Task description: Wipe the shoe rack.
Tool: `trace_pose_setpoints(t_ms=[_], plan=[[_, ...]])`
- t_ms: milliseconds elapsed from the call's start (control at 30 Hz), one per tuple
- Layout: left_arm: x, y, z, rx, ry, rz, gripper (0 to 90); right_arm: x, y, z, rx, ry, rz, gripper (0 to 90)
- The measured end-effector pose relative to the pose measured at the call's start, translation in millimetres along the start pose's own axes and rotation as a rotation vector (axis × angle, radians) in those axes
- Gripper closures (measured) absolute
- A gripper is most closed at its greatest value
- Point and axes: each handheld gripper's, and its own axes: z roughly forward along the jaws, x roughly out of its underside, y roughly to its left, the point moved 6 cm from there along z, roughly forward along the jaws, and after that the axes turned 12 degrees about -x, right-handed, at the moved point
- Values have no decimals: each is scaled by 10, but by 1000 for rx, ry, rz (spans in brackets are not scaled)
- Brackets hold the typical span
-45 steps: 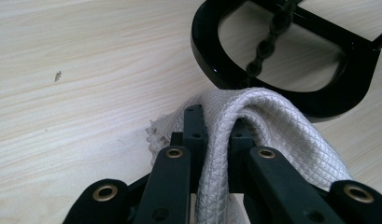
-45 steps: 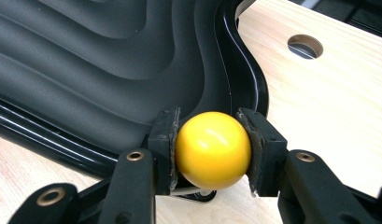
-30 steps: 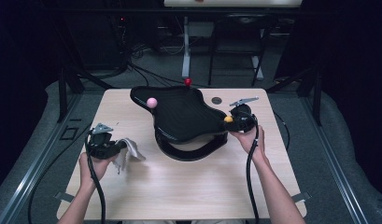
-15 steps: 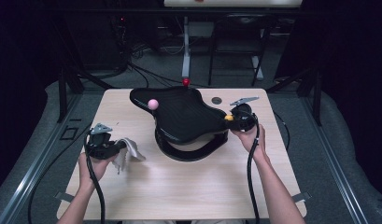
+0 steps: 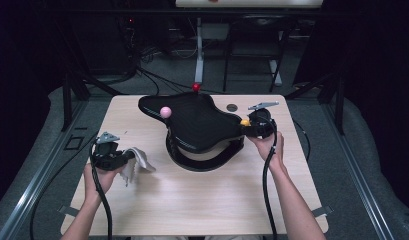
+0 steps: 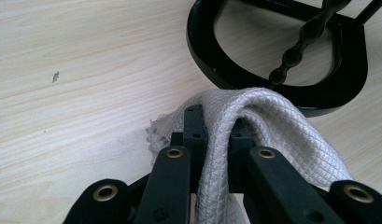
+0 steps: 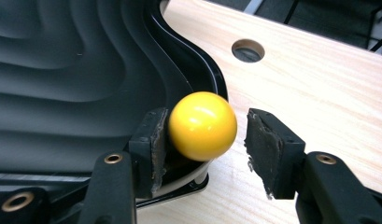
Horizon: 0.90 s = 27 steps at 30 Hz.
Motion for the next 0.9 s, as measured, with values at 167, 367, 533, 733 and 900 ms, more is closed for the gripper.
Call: trace_pose_setpoints(t_ms=[167, 367, 533, 733, 900], plan=[[-5, -25, -11, 0, -3, 5, 827, 15, 58, -52, 34, -6, 1, 588], [1, -10, -11, -3, 1, 6, 827, 4, 17, -24, 19, -26, -4, 594], [7, -17, -4, -2, 3, 9, 827, -30, -38, 10, 18, -20, -3, 594], [4, -57, 10, 4, 6, 20, 827, -91, -104, 81, 24, -36, -1, 593], [9, -58, 11, 3, 7, 20, 827, -148, -157, 136, 47, -36, 4, 591]])
